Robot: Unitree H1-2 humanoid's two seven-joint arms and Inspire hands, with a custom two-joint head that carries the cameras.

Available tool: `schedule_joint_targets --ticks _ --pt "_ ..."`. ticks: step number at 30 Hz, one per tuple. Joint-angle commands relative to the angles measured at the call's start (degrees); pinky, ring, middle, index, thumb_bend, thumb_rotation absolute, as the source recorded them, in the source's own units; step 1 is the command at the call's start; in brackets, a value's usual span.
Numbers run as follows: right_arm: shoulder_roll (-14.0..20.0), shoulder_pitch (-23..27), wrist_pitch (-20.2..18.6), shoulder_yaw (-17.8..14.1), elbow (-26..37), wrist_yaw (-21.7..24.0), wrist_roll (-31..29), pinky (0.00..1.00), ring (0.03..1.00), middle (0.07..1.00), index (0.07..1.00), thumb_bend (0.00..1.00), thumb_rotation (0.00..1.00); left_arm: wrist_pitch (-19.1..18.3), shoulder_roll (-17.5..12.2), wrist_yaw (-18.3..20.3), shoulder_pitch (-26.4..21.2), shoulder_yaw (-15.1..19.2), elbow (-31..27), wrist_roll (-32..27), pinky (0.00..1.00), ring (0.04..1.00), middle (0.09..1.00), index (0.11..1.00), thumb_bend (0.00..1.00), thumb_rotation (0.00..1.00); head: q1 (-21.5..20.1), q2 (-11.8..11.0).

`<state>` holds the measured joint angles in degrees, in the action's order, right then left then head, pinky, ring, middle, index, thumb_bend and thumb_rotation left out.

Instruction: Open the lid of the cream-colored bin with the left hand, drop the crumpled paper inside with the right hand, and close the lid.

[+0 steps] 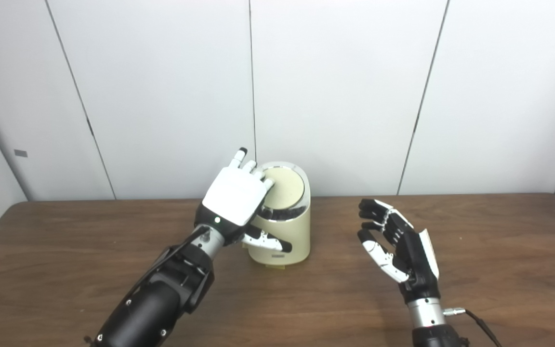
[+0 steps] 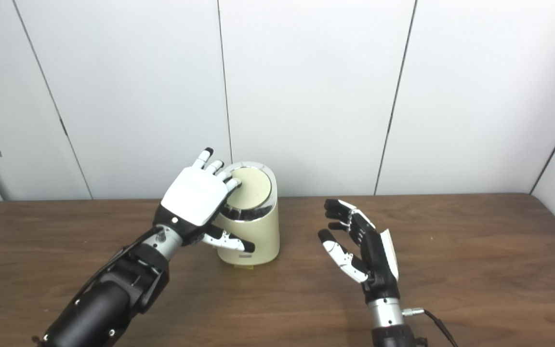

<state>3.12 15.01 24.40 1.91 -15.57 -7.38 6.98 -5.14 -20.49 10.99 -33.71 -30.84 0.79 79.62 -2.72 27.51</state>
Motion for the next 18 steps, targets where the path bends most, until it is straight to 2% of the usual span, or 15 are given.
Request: schedule_joint_targets --ticks 1,7,18 --pt "-1.61 -2.03 2.3 0.62 -1.78 -0.3 0.4 0.67 0.751 0.762 0.743 0.28 0.47 2.33 -1.08 2.26 1.78 -1.73 0.36 0.16 1.0 0.887 0.813 0.782 0.92 0.88 -0.08 0.04" --pt "-1.82 -2.15 1.91 0.56 -1.51 -0.58 0.97 0.66 0.742 0.756 0.738 0.29 0.48 2.55 -1.06 3.28 2.49 -1.82 -0.25 -0.37 1.0 0.888 0.813 0.785 0.92 0.87 -0.08 0.03" --pt "-2.19 -2.02 1.82 0.51 -1.58 -0.72 1.16 0.66 0.742 0.755 0.734 0.29 0.48 2.77 -1.02 1.38 3.05 -2.12 -0.25 -0.49 1.0 0.873 0.804 0.775 0.91 0.86 -0.16 0.05"
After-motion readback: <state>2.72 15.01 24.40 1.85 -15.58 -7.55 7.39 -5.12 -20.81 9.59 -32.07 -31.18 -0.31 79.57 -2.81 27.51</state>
